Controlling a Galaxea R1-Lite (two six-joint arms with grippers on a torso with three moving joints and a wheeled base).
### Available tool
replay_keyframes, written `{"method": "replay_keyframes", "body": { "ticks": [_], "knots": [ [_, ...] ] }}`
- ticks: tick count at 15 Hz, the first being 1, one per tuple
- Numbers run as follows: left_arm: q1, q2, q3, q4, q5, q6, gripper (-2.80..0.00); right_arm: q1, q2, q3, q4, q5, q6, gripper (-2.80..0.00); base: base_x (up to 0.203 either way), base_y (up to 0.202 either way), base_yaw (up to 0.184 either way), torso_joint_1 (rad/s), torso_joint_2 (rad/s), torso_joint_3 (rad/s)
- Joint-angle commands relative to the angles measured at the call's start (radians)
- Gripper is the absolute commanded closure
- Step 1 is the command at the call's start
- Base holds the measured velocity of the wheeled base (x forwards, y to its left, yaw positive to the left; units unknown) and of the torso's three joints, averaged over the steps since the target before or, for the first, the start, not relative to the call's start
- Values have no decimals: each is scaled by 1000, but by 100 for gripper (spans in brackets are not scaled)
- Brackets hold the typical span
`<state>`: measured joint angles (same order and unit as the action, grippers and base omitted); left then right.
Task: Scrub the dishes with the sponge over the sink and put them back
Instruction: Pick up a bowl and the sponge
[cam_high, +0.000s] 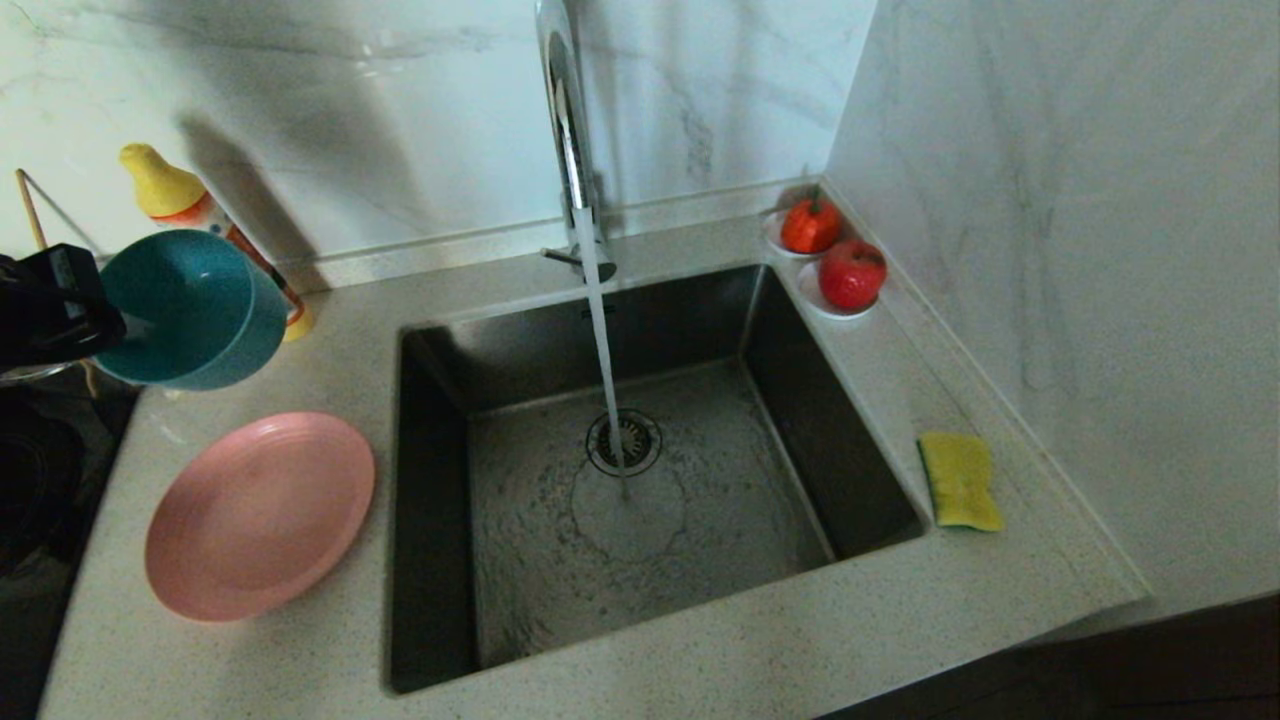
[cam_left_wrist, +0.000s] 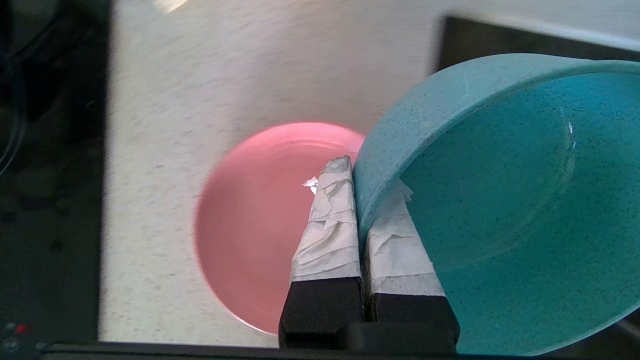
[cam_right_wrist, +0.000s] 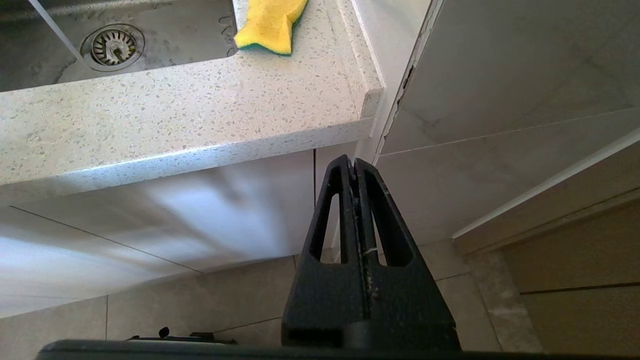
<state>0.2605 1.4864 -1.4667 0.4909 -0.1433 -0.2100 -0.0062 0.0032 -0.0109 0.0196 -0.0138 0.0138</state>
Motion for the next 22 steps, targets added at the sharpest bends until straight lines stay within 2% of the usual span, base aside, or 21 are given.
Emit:
{"method": "replay_keyframes", "body": {
  "ticks": [1, 6, 9, 12, 15, 18, 20, 22],
  "knots": [
    [-47, -4, -60, 34, -4, 0, 0, 0, 0, 0, 0, 0, 0, 0, 0, 0, 0, 0, 0, 0],
    [-61, -52, -19, 151, -11, 6, 0, 0, 0, 0, 0, 0, 0, 0, 0, 0, 0, 0, 0, 0],
    [-133, -76, -2, 212, -32, 2, 0, -1, 0, 0, 0, 0, 0, 0, 0, 0, 0, 0, 0, 0],
    [-139, -89, 8, 221, -88, 1, 0, 0, 0, 0, 0, 2, -2, 0, 0, 0, 0, 0, 0, 0],
    [-141, -107, 32, 228, -94, 3, 0, 0, -2, -5, 20, 8, -96, 0, 0, 0, 0, 0, 0, 0],
    [-145, -118, 47, 225, -99, 4, 0, 0, -3, -14, 28, 14, -138, 0, 0, 0, 0, 0, 0, 0],
    [-145, -114, 76, 217, -96, 5, 0, 0, -3, -11, 16, 17, -135, 0, 0, 0, 0, 0, 0, 0],
    [-144, -115, 92, 216, -94, 6, 0, 0, 21, -88, 30, 25, -128, 0, 0, 0, 0, 0, 0, 0]
  ]
}}
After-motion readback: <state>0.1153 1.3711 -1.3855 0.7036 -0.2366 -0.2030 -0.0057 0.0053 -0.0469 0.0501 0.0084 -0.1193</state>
